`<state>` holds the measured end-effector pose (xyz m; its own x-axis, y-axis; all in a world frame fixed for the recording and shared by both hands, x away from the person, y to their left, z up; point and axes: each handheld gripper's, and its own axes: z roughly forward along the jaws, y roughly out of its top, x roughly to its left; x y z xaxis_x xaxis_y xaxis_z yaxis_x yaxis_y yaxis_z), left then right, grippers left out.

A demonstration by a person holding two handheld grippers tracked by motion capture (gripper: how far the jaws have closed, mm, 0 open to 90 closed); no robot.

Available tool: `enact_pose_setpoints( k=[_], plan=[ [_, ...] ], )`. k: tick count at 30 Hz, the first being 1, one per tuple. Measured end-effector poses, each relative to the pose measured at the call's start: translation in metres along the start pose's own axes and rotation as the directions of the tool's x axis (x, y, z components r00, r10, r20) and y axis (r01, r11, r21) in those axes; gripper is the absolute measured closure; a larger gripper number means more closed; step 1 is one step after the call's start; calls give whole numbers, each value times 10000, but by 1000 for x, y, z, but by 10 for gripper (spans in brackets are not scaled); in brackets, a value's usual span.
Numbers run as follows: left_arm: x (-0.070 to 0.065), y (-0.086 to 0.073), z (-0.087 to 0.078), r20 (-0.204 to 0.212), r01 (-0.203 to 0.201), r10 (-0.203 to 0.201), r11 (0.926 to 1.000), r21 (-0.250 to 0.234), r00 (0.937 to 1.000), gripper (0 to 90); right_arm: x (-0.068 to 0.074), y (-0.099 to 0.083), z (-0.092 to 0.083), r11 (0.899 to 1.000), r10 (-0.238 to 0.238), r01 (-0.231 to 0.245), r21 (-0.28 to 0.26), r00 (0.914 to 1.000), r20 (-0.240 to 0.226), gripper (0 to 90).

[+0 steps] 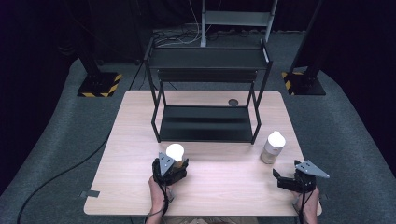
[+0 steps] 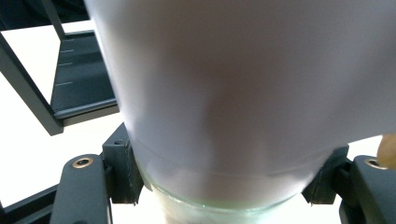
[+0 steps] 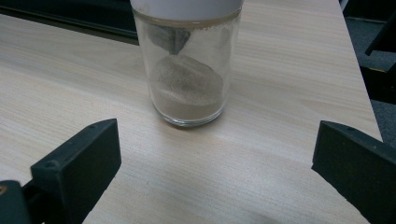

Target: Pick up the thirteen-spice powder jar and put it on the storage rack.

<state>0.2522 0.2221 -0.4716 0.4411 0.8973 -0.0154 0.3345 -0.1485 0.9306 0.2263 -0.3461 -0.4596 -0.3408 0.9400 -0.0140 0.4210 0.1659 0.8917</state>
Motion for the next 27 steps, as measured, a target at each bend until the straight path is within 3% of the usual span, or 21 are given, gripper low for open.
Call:
enact_pose_setpoints(
  k=[11,27],
  plan=[
    [2,2,-7,310,-230,239,9993,-287,9992,308,0,-2,-1,10000,14,-13,-87,10000,8,1],
    [8,15,-23,316,-517,537,9968,-611,9981,309,0,-2,-1,9999,26,-26,-118,10000,4,2]
  ],
)
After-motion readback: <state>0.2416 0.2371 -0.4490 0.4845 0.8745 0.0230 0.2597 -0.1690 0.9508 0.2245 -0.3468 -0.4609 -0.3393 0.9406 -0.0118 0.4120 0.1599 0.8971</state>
